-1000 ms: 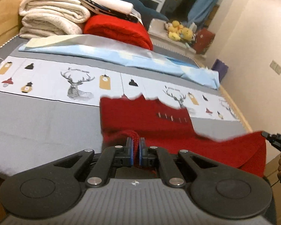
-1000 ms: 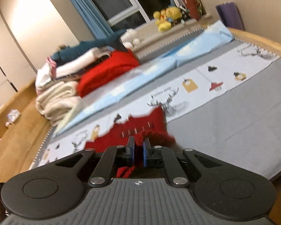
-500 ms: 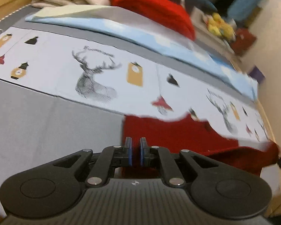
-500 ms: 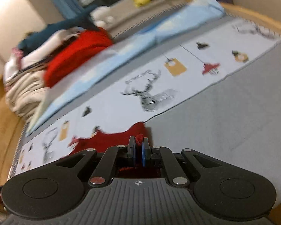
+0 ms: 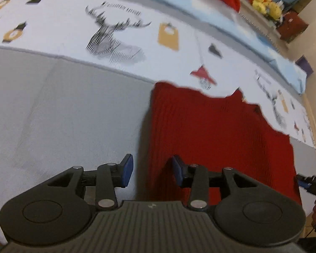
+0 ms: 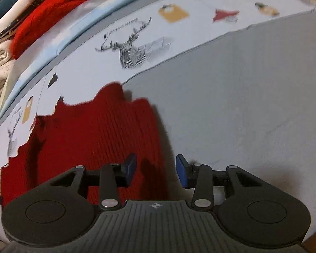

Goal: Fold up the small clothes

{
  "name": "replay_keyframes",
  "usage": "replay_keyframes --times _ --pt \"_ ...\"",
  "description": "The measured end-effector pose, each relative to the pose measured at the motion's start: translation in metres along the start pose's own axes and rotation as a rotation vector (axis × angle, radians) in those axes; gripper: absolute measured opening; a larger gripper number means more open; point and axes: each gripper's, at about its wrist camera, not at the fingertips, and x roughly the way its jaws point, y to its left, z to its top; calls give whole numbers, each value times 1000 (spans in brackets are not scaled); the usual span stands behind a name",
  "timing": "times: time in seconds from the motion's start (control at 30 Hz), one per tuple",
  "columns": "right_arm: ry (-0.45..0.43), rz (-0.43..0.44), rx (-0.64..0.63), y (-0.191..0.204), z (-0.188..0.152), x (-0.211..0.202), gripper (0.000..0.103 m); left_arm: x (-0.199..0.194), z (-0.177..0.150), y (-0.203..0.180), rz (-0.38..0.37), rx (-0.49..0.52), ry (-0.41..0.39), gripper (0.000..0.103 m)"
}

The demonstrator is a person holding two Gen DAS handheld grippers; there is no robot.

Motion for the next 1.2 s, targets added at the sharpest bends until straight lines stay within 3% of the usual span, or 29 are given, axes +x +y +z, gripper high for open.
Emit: replay_keyframes --times 0.1,0.17,0.2,0.23,0.33,0.4,0.5,0.6,0.67,0.73,0.77,0.83,0.9,0.97,1.03,1.2 --pt "13 -18 -19 5 -2 7 44 8 0 -10 10 -1 -14 46" --pt "18 -23 -32 8 -5 12 39 13 0 -18 30 25 -32 43" --pt "12 -14 -42 10 -3 11 17 13 1 -23 31 44 -38 38" --pt "1 -8 -59 12 -4 10 12 14 0 -27 22 71 -40 14" --pt "-72 8 -110 20 -4 -6 10 1 0 -41 75 196 -121 9" --pt "-162 38 -122 27 -2 -24 10 -21 1 -43 97 206 -257 8" --pt "-379 84 -132 37 -3 -66 9 -47 0 -49 182 227 -446 8" --pt "-573 69 -184 50 -5 -90 9 -51 4 -55 202 219 -531 8" --pt "-600 45 -170 52 1 -86 9 -46 8 -55 195 195 -541 9" --pt "-567 21 -136 51 11 -71 10 -31 14 -57 268 176 -486 15" --pt "-550 -5 -126 51 15 -63 11 -21 17 -54 283 163 -416 20" --pt "-455 -41 -101 52 25 -38 19 -3 20 -42 192 101 -234 33" --pt "-290 -54 -71 49 28 -11 24 7 15 -30 116 36 -74 33" --pt "-176 -73 -38 42 24 1 25 11 4 -25 85 38 30 38" --pt "-99 -54 5 32 17 5 27 11 -9 -24 54 81 92 46" --pt "-15 -22 51 7 -1 -8 47 3 -33 -21 -6 145 160 46"
